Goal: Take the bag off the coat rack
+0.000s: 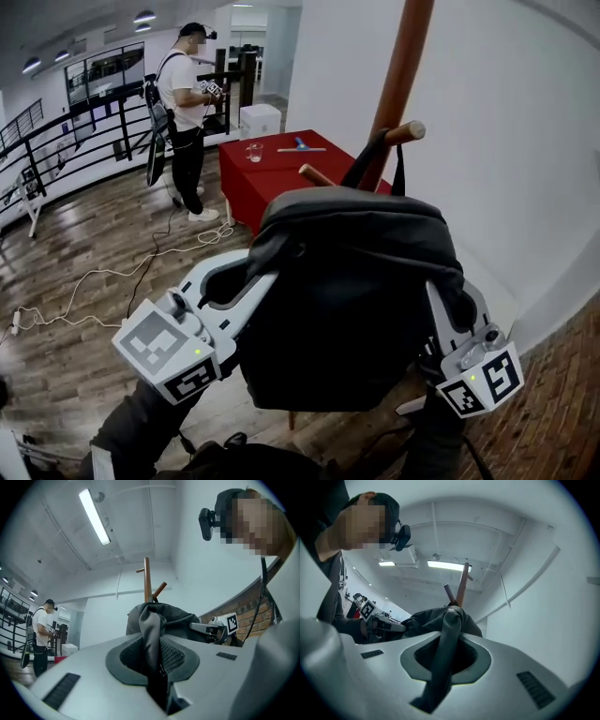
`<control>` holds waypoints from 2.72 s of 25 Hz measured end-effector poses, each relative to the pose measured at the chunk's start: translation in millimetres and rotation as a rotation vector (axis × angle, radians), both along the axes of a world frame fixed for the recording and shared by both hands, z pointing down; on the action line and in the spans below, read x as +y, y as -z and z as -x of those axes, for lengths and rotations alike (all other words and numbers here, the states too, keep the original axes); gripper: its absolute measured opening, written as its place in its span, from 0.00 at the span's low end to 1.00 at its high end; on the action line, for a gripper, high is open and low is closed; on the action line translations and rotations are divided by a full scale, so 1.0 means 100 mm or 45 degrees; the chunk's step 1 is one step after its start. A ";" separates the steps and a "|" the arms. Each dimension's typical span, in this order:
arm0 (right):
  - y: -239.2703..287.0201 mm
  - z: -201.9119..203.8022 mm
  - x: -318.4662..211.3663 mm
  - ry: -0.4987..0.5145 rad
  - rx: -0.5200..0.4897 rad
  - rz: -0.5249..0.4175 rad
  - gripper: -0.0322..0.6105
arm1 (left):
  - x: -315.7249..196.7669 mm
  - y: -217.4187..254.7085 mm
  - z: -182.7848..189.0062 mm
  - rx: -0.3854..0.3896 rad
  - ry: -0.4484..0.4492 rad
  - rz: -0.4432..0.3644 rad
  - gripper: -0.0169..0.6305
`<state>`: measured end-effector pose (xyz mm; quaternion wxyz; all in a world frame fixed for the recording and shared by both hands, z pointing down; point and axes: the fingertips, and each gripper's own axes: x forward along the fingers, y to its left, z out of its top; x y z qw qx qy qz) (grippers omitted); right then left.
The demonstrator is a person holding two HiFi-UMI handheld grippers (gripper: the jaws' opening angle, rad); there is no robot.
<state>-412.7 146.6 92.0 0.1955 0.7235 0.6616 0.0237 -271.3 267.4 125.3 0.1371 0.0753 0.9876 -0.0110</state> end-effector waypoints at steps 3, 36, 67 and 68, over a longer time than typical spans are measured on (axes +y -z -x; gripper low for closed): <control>0.13 -0.13 -0.10 -0.004 -0.007 0.016 0.11 | -0.06 0.12 -0.11 -0.018 0.017 0.004 0.13; 0.54 -0.77 -0.81 -0.394 -0.156 0.228 0.11 | -0.32 0.58 -0.30 -0.192 -0.400 0.101 0.13; -0.23 -1.38 -2.31 -1.384 -0.040 0.196 0.11 | -1.62 -0.13 0.54 -0.013 -1.371 0.021 0.13; -0.28 -1.41 -2.36 -1.403 -0.032 0.200 0.11 | -1.68 -0.17 0.53 -0.007 -1.391 0.020 0.13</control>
